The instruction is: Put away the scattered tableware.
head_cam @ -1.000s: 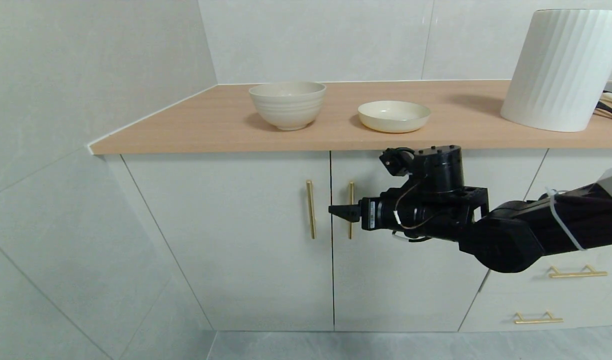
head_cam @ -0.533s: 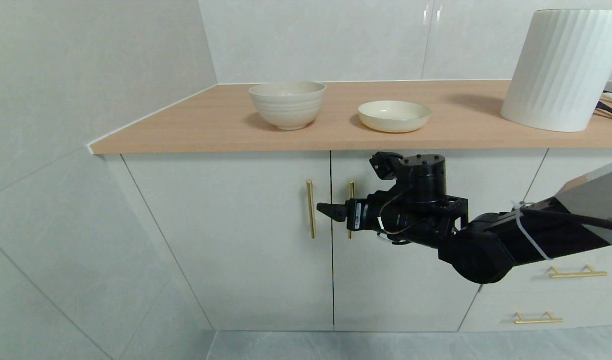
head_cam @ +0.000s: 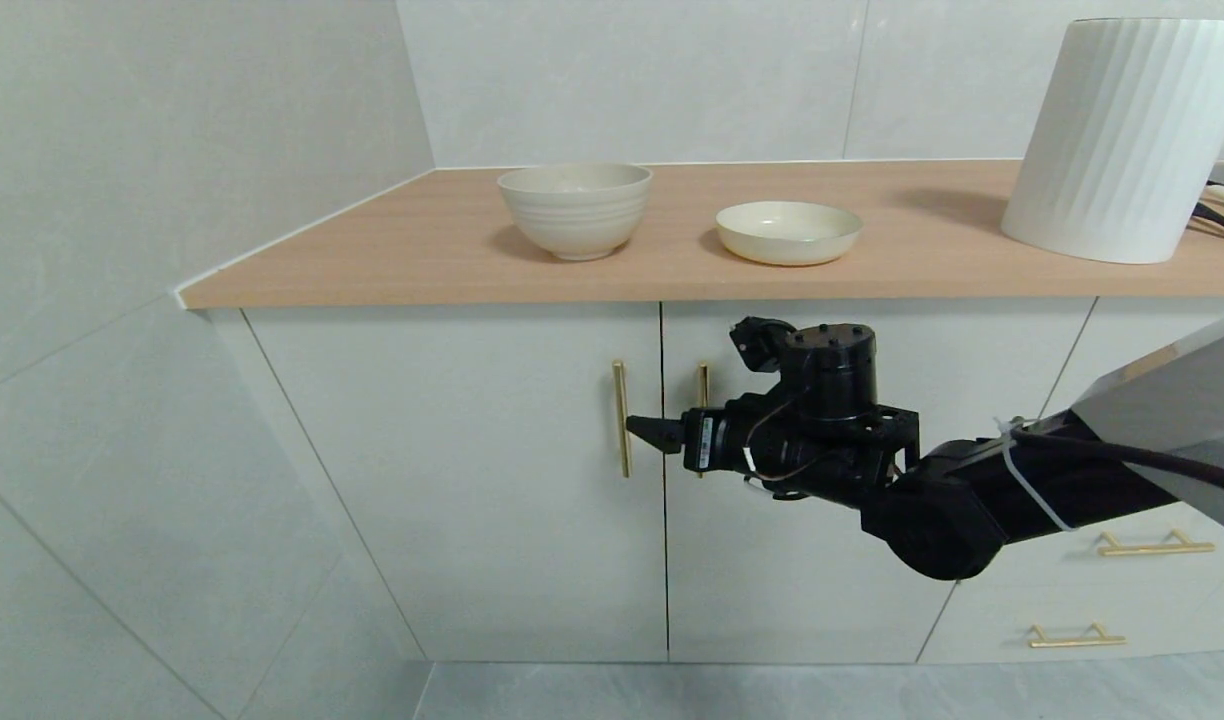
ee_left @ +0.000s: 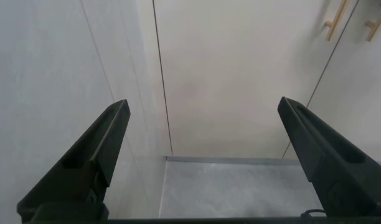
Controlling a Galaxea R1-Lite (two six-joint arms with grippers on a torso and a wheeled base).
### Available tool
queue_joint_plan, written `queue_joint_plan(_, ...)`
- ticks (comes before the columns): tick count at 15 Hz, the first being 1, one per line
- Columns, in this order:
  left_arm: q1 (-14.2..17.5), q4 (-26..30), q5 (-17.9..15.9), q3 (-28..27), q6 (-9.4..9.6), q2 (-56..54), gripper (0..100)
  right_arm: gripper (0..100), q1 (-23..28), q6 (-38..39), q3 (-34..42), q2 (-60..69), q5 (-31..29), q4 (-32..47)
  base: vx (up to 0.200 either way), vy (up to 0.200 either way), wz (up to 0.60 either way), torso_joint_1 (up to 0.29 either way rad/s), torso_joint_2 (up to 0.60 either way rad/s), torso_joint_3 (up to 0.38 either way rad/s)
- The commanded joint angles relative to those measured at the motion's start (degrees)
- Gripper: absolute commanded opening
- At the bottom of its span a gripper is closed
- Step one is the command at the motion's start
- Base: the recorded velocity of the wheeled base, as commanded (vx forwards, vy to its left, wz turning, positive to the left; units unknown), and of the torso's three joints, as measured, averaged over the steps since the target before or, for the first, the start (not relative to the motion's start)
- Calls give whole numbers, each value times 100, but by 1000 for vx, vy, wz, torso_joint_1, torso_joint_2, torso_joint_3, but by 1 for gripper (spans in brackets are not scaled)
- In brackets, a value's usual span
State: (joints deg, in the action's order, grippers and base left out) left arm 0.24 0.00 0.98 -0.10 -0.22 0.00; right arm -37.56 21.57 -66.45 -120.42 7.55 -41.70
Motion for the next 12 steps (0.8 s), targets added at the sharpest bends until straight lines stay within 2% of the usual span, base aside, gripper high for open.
queue_joint_plan(1, 2, 0, -1, 1, -4, 0, 100, 100, -67, 32, 141, 71, 36, -145, 0, 0, 0, 0, 0, 0)
queue_joint_plan(6, 2, 0, -1, 1, -4, 0, 100, 100, -129, 14, 475, 300, 291, -242, 0, 0, 0, 0, 0, 0)
queue_joint_plan(11, 2, 0, -1, 1, -4, 0, 100, 100, -129, 14, 1046, 836, 959, -233, 0, 0, 0, 0, 0, 0)
queue_joint_plan(12, 2, 0, -1, 1, -4, 0, 100, 100, -129, 14, 1319, 1056, 1241, -233, 0, 0, 0, 0, 0, 0)
